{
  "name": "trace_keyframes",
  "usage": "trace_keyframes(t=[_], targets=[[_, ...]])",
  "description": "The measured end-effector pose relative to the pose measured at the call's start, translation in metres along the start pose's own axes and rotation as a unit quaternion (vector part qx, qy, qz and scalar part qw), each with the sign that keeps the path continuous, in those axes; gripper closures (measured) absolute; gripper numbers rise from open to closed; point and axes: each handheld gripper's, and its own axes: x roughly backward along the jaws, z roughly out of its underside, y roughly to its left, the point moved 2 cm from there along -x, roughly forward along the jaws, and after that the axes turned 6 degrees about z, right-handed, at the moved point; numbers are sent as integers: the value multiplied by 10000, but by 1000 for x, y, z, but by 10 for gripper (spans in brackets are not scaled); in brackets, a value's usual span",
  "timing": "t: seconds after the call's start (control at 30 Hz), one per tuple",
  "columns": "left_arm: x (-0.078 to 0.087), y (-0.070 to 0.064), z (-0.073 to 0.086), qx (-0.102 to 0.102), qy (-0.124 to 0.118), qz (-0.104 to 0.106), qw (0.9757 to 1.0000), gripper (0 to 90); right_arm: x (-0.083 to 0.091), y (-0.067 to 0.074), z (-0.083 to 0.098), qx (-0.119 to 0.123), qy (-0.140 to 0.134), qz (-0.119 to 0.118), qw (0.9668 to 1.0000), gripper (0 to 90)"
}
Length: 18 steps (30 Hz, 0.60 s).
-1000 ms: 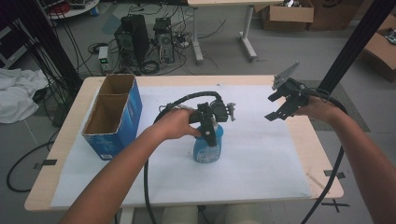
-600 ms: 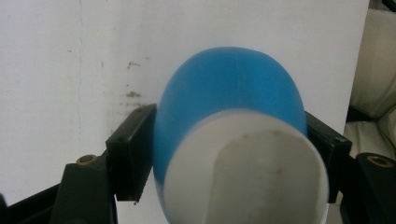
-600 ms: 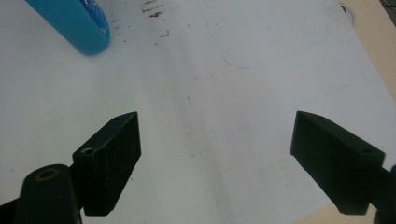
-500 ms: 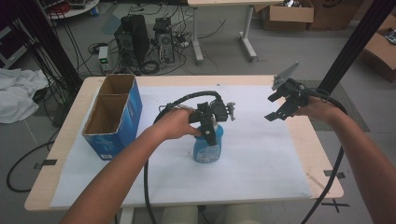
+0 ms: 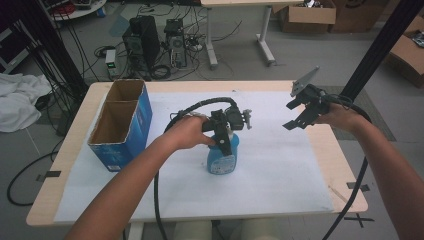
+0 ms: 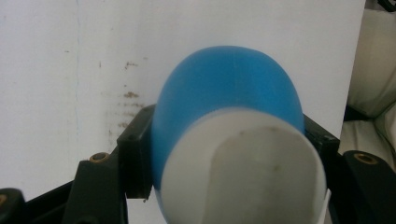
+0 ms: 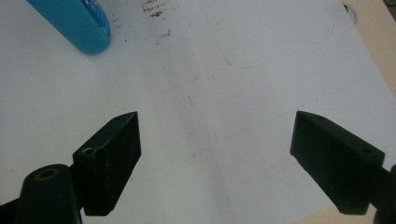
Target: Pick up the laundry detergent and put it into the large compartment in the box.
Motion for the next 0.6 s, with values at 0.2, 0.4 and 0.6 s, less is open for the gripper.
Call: trace_keyframes(t=[0.2, 0.4, 0.6], targets=[[0, 0, 0, -33, -5, -7, 10000, 374, 0, 0, 0, -8, 0, -2, 10000, 165], [1, 0, 0, -84, 22, -26, 10000, 378, -1, 1, 1, -18, -19, -28, 10000, 169], [2, 2, 2, 192, -38, -14, 9998, 379, -1, 1, 3, -28, -39, -27, 10000, 169]])
